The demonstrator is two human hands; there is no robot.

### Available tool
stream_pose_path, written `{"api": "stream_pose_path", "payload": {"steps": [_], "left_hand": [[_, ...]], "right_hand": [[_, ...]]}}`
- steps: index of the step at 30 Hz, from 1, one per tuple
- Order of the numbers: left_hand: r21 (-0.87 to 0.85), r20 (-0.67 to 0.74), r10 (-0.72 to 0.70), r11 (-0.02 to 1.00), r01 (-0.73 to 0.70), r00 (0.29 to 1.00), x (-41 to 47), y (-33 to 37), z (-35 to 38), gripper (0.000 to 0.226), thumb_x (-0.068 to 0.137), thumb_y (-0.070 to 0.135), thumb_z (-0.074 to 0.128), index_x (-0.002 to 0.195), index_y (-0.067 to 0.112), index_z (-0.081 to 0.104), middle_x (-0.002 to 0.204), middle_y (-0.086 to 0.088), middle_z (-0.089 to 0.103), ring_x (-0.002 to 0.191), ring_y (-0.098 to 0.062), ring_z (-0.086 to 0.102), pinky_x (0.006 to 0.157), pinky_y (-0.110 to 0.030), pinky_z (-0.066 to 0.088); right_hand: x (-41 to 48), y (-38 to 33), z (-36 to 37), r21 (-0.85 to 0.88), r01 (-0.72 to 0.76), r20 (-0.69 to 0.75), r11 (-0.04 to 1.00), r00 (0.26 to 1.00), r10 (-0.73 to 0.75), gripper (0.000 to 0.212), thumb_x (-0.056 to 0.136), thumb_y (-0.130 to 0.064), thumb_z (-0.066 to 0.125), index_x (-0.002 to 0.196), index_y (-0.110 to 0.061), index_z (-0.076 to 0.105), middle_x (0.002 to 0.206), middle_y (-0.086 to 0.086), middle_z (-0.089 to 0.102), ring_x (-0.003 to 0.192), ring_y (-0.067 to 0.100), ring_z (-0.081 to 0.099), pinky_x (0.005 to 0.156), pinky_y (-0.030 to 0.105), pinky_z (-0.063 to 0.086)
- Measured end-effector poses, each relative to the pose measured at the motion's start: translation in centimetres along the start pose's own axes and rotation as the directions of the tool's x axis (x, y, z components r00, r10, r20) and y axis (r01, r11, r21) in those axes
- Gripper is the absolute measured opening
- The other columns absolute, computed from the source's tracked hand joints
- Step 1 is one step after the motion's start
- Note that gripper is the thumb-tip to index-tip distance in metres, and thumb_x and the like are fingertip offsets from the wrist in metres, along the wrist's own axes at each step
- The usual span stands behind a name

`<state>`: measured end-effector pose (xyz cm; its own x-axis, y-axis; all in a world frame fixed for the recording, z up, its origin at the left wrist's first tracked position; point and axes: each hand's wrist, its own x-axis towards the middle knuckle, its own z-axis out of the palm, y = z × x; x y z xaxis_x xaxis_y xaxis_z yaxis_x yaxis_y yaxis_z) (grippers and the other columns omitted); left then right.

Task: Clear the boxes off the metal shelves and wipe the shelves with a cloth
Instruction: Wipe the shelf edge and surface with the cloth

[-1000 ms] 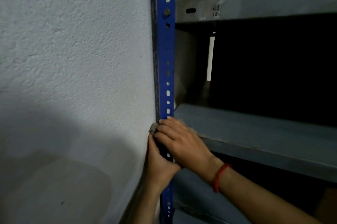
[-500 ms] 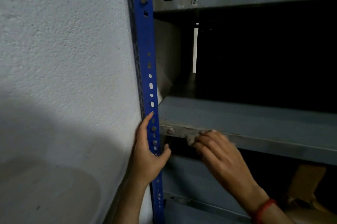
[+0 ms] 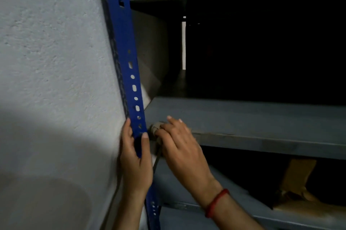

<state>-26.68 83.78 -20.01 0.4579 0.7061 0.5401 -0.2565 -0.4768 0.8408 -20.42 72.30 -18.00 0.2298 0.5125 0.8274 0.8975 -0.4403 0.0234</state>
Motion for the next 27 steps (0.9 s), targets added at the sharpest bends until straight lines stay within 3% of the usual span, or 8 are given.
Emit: {"api": "stream_pose_path", "payload": {"steps": [2, 3, 5, 7, 9, 13, 21, 27], "left_hand": [[0.099, -0.106, 0.096, 0.991, -0.085, 0.99, -0.5, 0.7, 1.1, 0.065, 0.093, 0.037, 0.057, 0.153, 0.022, 0.035, 0.154, -0.003, 0.043, 0.14, -0.017, 0.044, 0.112, -0.046, 0.042], [0.205, -0.141, 0.23, 0.958, -0.199, 0.963, -0.9, 1.2, 1.7, 0.063, 0.092, 0.029, 0.061, 0.149, 0.015, 0.041, 0.153, -0.01, 0.041, 0.141, -0.024, 0.042, 0.113, -0.047, 0.04], [0.337, -0.043, 0.54, 0.8, -0.497, 0.84, -1.6, 1.8, 3.1, 0.05, 0.09, 0.014, 0.066, 0.137, 0.004, 0.055, 0.145, -0.021, 0.047, 0.139, -0.033, 0.044, 0.115, -0.046, 0.037], [0.346, 0.139, 0.658, 0.668, -0.659, 0.74, -1.4, 1.6, 4.4, 0.035, 0.092, 0.013, 0.065, 0.125, 0.002, 0.065, 0.133, -0.016, 0.06, 0.132, -0.032, 0.053, 0.114, -0.05, 0.037], [0.352, 0.213, 0.626, 0.667, -0.656, 0.75, -0.9, 1.1, 4.9, 0.03, 0.095, 0.018, 0.062, 0.119, 0.004, 0.07, 0.125, -0.009, 0.067, 0.124, -0.026, 0.059, 0.112, -0.052, 0.039], [0.332, 0.169, 0.579, 0.729, -0.599, 0.798, -0.6, 1.6, 5.4, 0.026, 0.101, 0.019, 0.051, 0.11, 0.006, 0.072, 0.112, -0.005, 0.071, 0.111, -0.023, 0.063, 0.102, -0.049, 0.044], [0.32, 0.113, 0.552, 0.767, -0.556, 0.826, -0.4, 1.1, 5.9, 0.03, 0.102, 0.016, 0.043, 0.101, 0.0, 0.069, 0.105, -0.013, 0.07, 0.105, -0.028, 0.061, 0.098, -0.052, 0.045], [0.363, 0.056, 0.574, 0.751, -0.552, 0.817, -0.7, 1.7, 6.8, 0.017, 0.096, 0.016, 0.058, 0.095, 0.003, 0.067, 0.096, -0.011, 0.069, 0.094, -0.033, 0.06, 0.096, -0.033, 0.033]], "right_hand": [[-1.7, 2.0, -1.2, -0.034, 0.023, -0.03, 0.999, 0.999, -0.024, 0.029, 0.094, -0.007, 0.064, 0.123, -0.004, 0.064, 0.13, 0.014, 0.063, 0.137, 0.03, 0.046, 0.122, 0.042, 0.025], [-2.6, 3.0, -1.9, -0.038, -0.006, -0.063, 0.999, 0.998, 0.004, 0.026, 0.096, -0.006, 0.061, 0.121, -0.004, 0.066, 0.129, 0.014, 0.063, 0.137, 0.03, 0.047, 0.121, 0.044, 0.028], [-4.5, 5.1, -3.6, -0.048, -0.105, -0.136, 0.993, 0.986, 0.098, 0.025, 0.095, -0.006, 0.06, 0.12, -0.005, 0.065, 0.128, 0.014, 0.063, 0.139, 0.03, 0.044, 0.12, 0.047, 0.029], [-6.1, 6.8, -5.4, -0.085, -0.218, -0.191, 0.972, 0.961, 0.199, 0.03, 0.094, -0.007, 0.061, 0.123, -0.008, 0.059, 0.129, 0.013, 0.06, 0.142, 0.029, 0.039, 0.12, 0.05, 0.028], [-7.0, 7.4, -6.3, -0.1, -0.308, -0.247, 0.946, 0.929, 0.276, 0.032, 0.094, -0.008, 0.061, 0.125, -0.01, 0.052, 0.133, 0.009, 0.052, 0.144, 0.026, 0.033, 0.117, 0.055, 0.031], [-5.9, 5.4, -4.2, 0.021, -0.361, -0.349, 0.932, 0.871, 0.345, 0.031, 0.093, -0.009, 0.058, 0.124, -0.01, 0.056, 0.135, 0.005, 0.049, 0.143, 0.023, 0.034, 0.119, 0.053, 0.029], [-3.8, 2.9, -1.1, -0.004, -0.155, -0.242, 0.988, 0.959, 0.149, 0.022, 0.101, -0.019, 0.059, 0.119, -0.01, 0.066, 0.126, 0.008, 0.064, 0.139, 0.025, 0.045, 0.121, 0.041, 0.027], [-7.6, 7.4, -5.8, -0.1, -0.285, -0.277, 0.953, 0.928, 0.248, 0.022, 0.101, -0.013, 0.054, 0.121, -0.009, 0.064, 0.129, 0.011, 0.062, 0.139, 0.028, 0.044, 0.12, 0.048, 0.028]]}}
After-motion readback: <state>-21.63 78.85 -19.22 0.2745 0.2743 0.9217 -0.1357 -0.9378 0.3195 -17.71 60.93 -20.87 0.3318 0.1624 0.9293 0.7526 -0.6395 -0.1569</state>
